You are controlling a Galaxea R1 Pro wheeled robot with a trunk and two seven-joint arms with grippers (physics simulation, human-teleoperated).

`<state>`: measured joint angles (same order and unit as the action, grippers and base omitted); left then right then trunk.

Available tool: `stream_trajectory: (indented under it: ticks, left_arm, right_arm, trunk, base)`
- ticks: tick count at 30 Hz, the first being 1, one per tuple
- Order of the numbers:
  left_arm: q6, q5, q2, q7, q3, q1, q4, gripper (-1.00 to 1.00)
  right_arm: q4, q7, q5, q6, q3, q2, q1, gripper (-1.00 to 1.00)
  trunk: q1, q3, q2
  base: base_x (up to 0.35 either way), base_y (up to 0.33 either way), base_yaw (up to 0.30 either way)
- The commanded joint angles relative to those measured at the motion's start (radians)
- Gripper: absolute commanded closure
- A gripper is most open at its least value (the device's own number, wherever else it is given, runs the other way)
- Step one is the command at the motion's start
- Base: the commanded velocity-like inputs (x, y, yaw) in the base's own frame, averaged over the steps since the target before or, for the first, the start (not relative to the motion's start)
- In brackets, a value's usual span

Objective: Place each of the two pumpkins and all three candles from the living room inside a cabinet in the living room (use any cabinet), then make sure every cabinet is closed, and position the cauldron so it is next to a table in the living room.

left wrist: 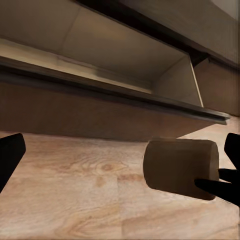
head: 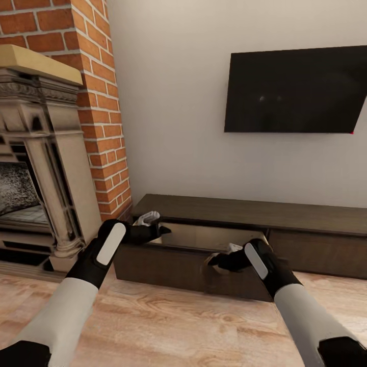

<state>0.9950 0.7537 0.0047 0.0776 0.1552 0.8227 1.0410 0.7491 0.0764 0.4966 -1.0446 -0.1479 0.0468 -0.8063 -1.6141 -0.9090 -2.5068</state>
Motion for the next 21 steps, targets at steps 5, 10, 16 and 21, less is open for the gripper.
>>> stream_trajectory:
  ticks: [5, 10, 16, 21]
  left_arm:
    - [0.005, 0.01, -0.005, 0.01, 0.0, 0.004, -0.002, -1.0]
    - [0.005, 0.009, -0.017, 0.012, 0.001, 0.004, -0.011, -1.0]
    - [0.005, 0.009, -0.02, 0.012, 0.003, 0.007, -0.052, -1.0]
    - [0.005, 0.007, -0.02, 0.011, 0.006, 0.007, -0.082, -1.0]
  right_arm:
    - [-0.032, 0.007, -0.007, -0.003, -0.002, 0.001, -0.108, 1.0]
    - [-0.15, 0.008, -0.004, -0.003, -0.001, 0.001, -0.222, 1.0]
    - [-0.163, 0.009, -0.001, -0.003, -0.001, 0.005, -0.243, 1.0]
    - [-0.164, 0.006, -0.002, -0.003, -0.002, 0.005, -0.244, 1.0]
  trunk:
    - [0.0, -0.001, 0.0]
    - [0.0, -0.001, 0.0]
    - [0.0, -0.001, 0.0]
    - [0.0, -0.001, 0.0]
  base:
    - [0.0, 0.0, 0.0]
    - [0.063, 0.0, 0.0]
    - [0.295, 0.0, -0.061]
    - [0.247, 0.01, -0.262]
